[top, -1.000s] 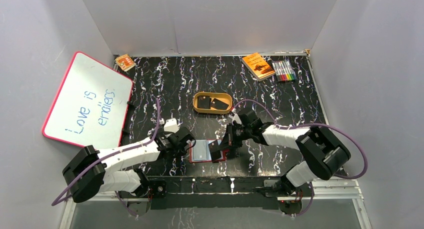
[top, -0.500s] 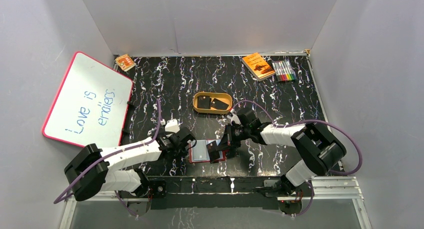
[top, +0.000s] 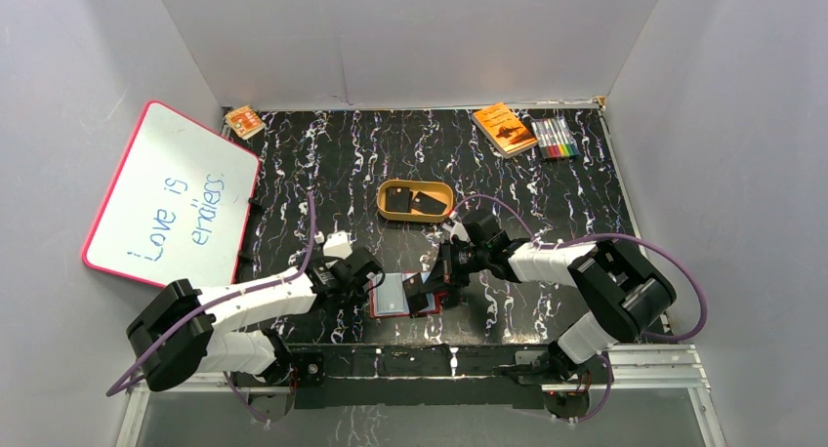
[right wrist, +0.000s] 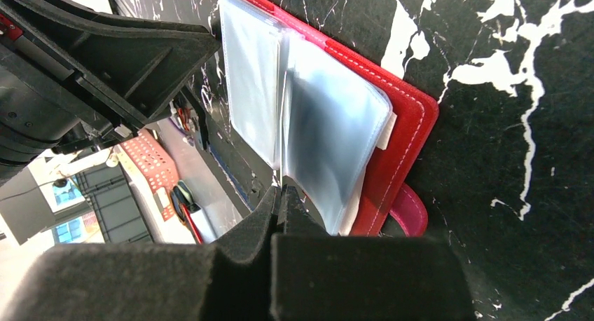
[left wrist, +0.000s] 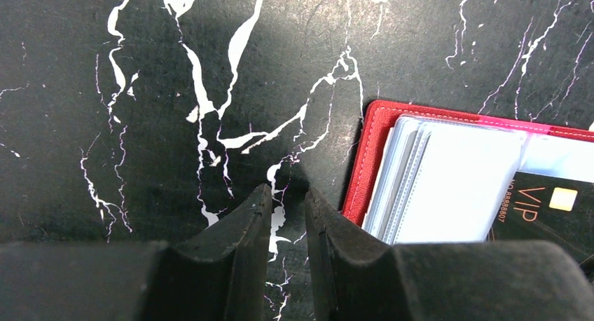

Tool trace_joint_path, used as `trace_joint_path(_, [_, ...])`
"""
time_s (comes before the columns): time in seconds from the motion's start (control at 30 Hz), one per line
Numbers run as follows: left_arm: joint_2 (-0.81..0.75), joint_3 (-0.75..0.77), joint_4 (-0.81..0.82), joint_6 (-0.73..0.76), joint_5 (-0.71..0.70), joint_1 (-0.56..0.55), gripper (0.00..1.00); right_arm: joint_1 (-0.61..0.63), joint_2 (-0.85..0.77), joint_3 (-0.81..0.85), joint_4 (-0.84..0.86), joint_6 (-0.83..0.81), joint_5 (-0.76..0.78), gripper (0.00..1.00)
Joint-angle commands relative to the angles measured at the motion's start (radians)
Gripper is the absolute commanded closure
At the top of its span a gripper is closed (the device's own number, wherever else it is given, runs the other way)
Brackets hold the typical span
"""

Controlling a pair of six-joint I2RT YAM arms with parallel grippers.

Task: Put the credit cards into the card holder
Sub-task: Insert the credit card into the card holder.

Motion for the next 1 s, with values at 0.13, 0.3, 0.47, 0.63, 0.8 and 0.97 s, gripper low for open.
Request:
trace_joint_path(0.13, [0.027, -0.015, -0.006, -0.008, 0.017, 0.007, 0.77, -0.004, -0.026, 0.019, 0.049, 0.009, -0.021, 1.00])
trace_joint_path(0.3, [0.027, -0.018, -0.004, -0.008, 0.020, 0.007, 0.77, -0.001, -0.028, 0.012, 0.062, 0.013, -0.030, 1.00])
trace_joint_path(0.47, [0.029, -0.018, 0.000, -0.007, 0.024, 0.007, 0.78, -0.002, -0.025, 0.005, 0.076, 0.016, -0.043, 1.00])
trace_joint_path(0.63, [0.030, -0.020, 0.000, -0.009, 0.025, 0.007, 0.78, -0.001, -0.031, 0.000, 0.084, 0.021, -0.046, 1.00])
trace_joint_path(0.8, [0.032, -0.021, 0.002, -0.009, 0.029, 0.007, 0.78, -0.001, -0.015, -0.006, 0.096, 0.024, -0.052, 1.00])
trace_joint_path(0.97, [0.034, -0.028, 0.012, -0.011, 0.040, 0.007, 0.78, -0.001, 0.003, -0.006, 0.108, 0.028, -0.056, 1.00])
